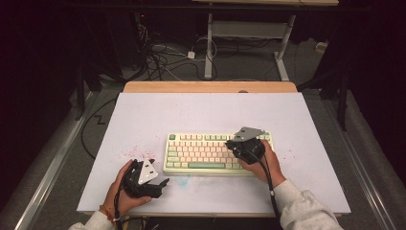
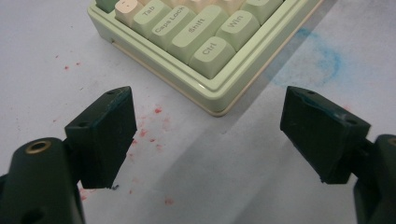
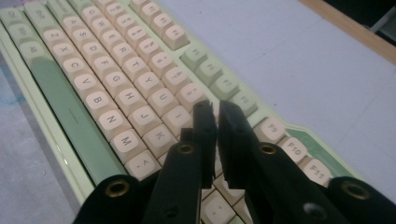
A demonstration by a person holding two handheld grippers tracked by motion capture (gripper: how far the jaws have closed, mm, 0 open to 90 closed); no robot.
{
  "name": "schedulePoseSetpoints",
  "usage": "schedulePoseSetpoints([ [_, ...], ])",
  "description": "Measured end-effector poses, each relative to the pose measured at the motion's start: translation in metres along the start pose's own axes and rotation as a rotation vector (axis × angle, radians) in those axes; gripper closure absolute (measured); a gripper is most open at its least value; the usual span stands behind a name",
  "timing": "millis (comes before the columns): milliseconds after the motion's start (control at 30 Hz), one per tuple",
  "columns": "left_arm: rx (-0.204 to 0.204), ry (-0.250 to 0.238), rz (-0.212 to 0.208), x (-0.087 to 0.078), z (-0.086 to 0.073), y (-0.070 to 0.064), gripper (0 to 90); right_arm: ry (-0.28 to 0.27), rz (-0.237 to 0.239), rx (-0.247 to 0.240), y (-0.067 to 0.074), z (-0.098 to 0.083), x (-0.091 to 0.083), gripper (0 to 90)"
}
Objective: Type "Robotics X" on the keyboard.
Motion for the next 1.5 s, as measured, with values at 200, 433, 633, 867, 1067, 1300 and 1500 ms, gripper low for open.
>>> schedulePoseSetpoints([
  [200,0.003,-0.001,0.008,-0.002,0.000,0.000,17.3,-0.052,-0.004,0.009,-0.005,0.003,-0.013,75.9],
  [433,0.008,-0.002,-0.002,-0.004,0.000,-0.002,17.3,-0.108,-0.032,0.003,-0.005,0.006,-0.028,53.5],
  [633,0.001,-0.004,0.004,-0.005,-0.002,0.000,17.3,-0.166,-0.056,-0.018,-0.002,0.009,-0.041,38.2],
  [867,-0.016,-0.003,0.008,-0.006,-0.001,-0.001,18.0,-0.189,-0.082,-0.028,0.001,0.000,-0.054,30.1],
  [1067,-0.036,-0.040,0.002,-0.009,0.005,0.001,21.3,-0.206,-0.111,-0.038,0.000,-0.012,-0.075,26.7],
  [1300,-0.058,-0.069,-0.014,-0.014,0.025,0.003,39.4,-0.211,-0.137,-0.032,0.000,-0.029,-0.097,26.7],
  [1500,-0.085,-0.072,-0.069,-0.013,0.048,0.006,70.7,-0.193,-0.145,-0.013,0.003,-0.047,-0.107,26.5],
])
Point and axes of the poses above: each handheld gripper's, and its own axes: x roughly forward along the jaws, z roughly out of its top, y roughly to its left, the point moved 9 cm from there along x, roughly forward along the jaws, and after that the axes turned 7 degrees about -y, right-handed, at the moved point
